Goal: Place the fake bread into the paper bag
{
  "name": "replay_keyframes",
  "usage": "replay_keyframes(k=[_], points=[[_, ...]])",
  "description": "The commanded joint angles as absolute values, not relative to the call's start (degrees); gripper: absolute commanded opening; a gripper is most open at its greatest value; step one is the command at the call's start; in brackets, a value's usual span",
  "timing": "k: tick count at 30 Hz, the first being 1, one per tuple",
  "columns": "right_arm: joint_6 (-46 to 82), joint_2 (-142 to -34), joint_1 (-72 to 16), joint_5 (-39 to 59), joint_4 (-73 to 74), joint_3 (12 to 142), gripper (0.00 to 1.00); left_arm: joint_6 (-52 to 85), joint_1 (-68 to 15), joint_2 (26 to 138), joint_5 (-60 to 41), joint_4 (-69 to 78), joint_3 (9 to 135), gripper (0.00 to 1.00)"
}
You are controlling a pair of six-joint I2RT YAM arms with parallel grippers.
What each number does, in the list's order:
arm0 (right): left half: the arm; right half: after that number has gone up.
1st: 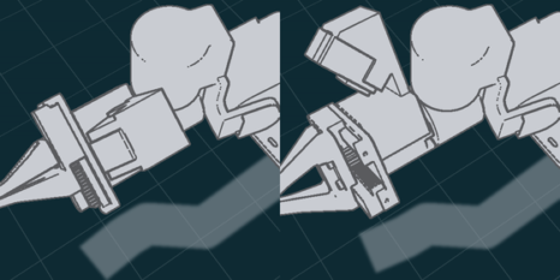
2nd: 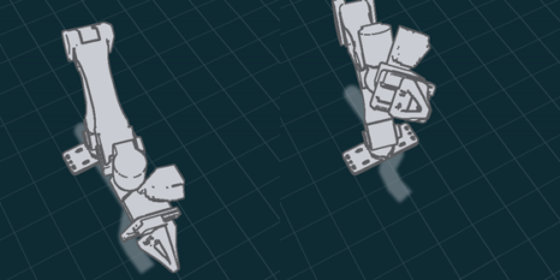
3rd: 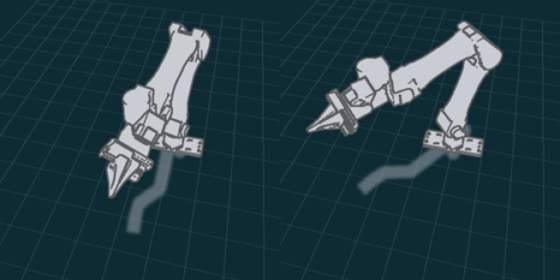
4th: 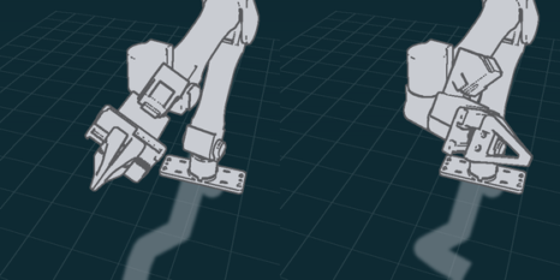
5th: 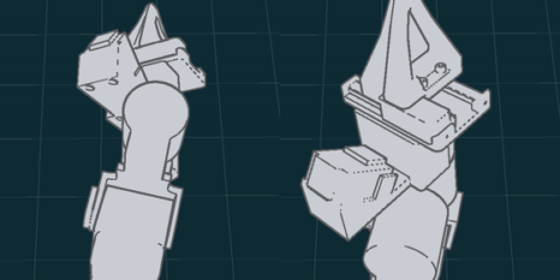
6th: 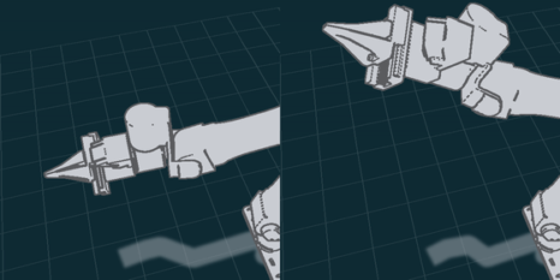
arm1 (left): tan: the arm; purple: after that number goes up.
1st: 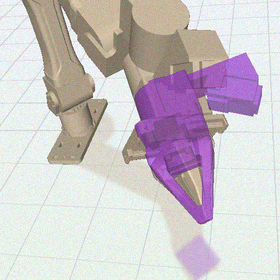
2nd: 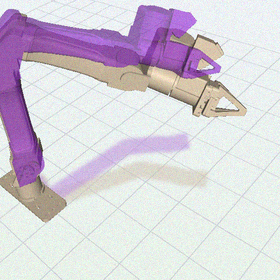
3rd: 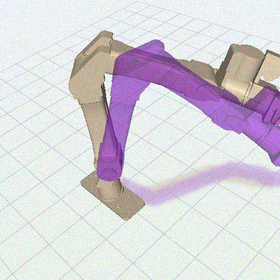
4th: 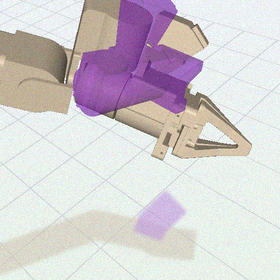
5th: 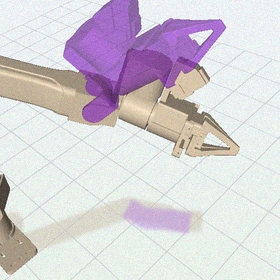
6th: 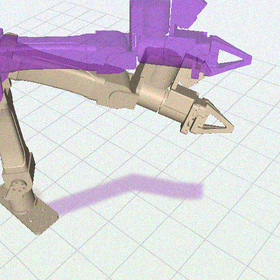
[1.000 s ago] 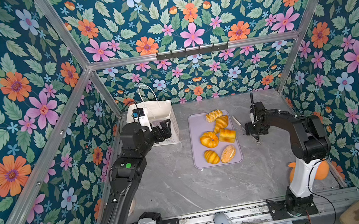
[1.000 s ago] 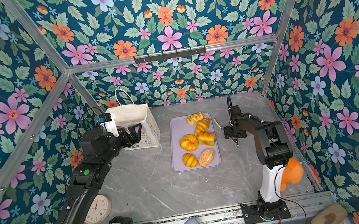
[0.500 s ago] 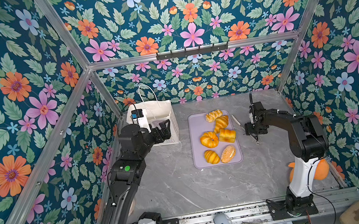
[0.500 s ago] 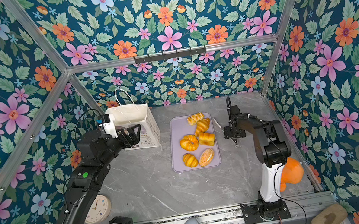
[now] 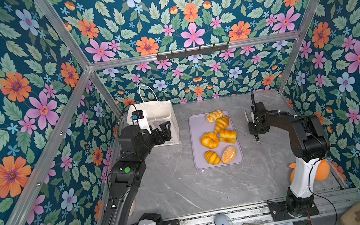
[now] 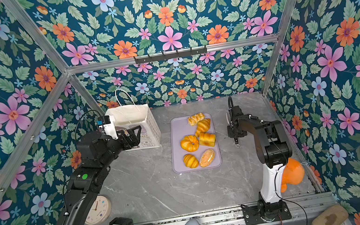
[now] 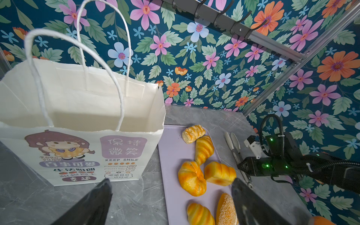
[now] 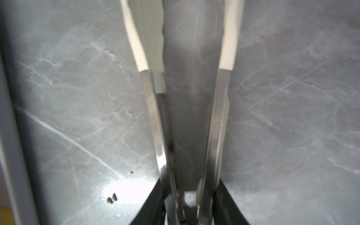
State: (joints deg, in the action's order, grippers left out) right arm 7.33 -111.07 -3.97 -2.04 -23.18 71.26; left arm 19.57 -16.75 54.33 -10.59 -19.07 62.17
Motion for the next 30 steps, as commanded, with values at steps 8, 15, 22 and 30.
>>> replay_keyframes(k=[8,15,22,30], points=[[7.0,-107.4,-4.2,6.1,-26.0,68.9,0.26,19.5,-16.7,53.2,-10.8,-18.2,62.1,0.96],[8.0,-104.8,-4.1,9.3,-27.2,68.7,0.25,19.7,-16.7,53.1,-11.4,-18.1,61.9,0.96],[10.7,-96.3,-4.6,19.3,-27.7,66.9,0.25,16.9,-16.6,52.8,-13.6,-12.7,58.8,0.97],[12.6,-85.8,-5.4,25.7,-31.7,67.5,0.22,14.6,-17.1,54.6,-22.2,-4.3,57.3,0.97]])
